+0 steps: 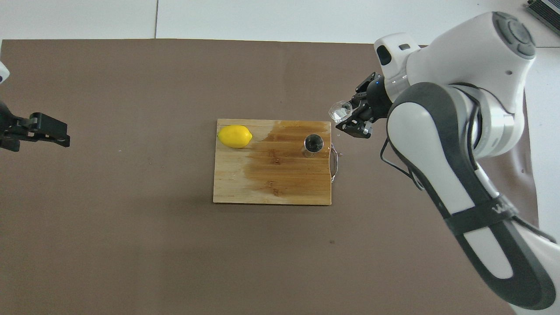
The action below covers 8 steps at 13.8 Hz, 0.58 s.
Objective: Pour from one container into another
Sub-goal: 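Carry the glass with the right gripper back to its spot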
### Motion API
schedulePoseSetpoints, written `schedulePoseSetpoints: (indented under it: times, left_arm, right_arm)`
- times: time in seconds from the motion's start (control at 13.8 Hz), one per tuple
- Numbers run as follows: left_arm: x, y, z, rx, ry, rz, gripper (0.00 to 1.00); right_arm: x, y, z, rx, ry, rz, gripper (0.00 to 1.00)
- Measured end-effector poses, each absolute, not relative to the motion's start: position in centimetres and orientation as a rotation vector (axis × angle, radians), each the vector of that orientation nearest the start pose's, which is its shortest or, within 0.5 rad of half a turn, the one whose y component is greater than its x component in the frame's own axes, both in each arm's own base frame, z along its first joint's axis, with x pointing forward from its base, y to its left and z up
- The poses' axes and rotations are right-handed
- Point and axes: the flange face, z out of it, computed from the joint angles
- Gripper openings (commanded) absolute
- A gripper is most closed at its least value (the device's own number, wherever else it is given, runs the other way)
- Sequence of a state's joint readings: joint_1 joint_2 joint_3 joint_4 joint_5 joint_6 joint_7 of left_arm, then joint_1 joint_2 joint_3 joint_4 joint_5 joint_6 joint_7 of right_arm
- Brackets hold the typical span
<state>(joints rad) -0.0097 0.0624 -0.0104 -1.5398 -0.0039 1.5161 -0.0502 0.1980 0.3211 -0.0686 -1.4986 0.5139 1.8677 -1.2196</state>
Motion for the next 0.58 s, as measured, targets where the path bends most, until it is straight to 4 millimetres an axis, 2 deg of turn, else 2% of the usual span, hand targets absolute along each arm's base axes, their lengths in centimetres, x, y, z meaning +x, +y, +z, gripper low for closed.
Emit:
schedulePoseSetpoints:
  times: [0.29, 0.58]
  left_arm:
    - [56.7, -1.2, 59.9, -3.14, -0.047, 0.135, 1.0]
    - [56.7, -1.2, 59.9, -3.14, -0.047, 0.135, 1.0]
  right_arm:
    - [65.7, 3.1, 47.5, -2.211, -1.512, -0.486, 0.0]
    - [63.5, -7.7, 43.5, -2.151, -1.509, -0.591, 0.0]
